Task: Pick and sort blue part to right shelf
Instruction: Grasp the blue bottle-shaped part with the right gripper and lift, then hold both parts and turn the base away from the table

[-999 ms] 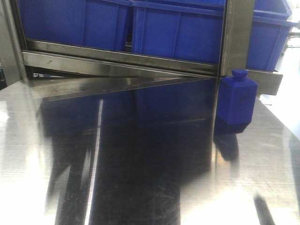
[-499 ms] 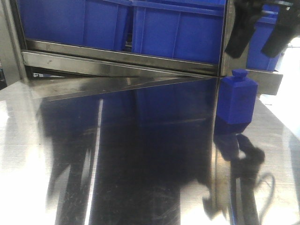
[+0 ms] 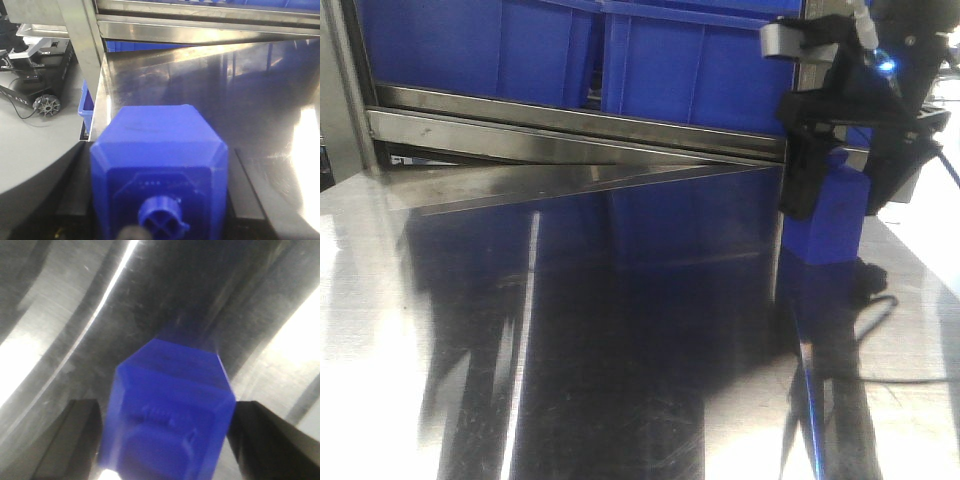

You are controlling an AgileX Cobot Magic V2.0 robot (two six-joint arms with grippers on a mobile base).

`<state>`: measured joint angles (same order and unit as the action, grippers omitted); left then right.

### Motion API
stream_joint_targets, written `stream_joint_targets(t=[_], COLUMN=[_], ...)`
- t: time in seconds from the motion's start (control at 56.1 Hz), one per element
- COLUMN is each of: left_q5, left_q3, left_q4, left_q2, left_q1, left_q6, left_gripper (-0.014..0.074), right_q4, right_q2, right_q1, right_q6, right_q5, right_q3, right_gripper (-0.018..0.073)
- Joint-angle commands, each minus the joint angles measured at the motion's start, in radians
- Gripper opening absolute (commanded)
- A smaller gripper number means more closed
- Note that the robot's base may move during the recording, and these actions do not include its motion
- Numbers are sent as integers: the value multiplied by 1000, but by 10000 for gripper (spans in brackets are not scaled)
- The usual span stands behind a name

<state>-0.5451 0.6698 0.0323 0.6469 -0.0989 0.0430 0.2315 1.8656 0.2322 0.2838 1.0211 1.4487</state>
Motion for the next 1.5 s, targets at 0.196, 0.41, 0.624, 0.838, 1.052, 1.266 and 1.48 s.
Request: stream_joint_targets(t=[0.196,0.41,0.624,0.838,1.052,1.266,1.48], left_q5=[72,24,21,-21,-25,-54,-84], left_q3=[32,32,32,-11,-108,-153,-157], left_q4=[37,37,37,32,30,30,30], left_q2=[-2,-19,-138,-272,-452,-606,-629], left_q1=[3,3,3,3,3,3,3], left_q6=[0,0,0,0,0,0,0], left_gripper=[332,332,332,332,332,332,332], right_q4=[8,8,8,7,7,7,7], right_q2=[-38,-38,-62,-174,-388,-694,-1059], right_q1=[-1,-1,-5,-5,-5,-5,-5], right_q6=[0,0,-7,-33,-37,-37,-37], right_q5=[-12,-11,-5,-70,-181,-314,-431], right_q3=[37,37,37,-25,-220,-483,-716], right_gripper=[273,127,127,126,126,126,126])
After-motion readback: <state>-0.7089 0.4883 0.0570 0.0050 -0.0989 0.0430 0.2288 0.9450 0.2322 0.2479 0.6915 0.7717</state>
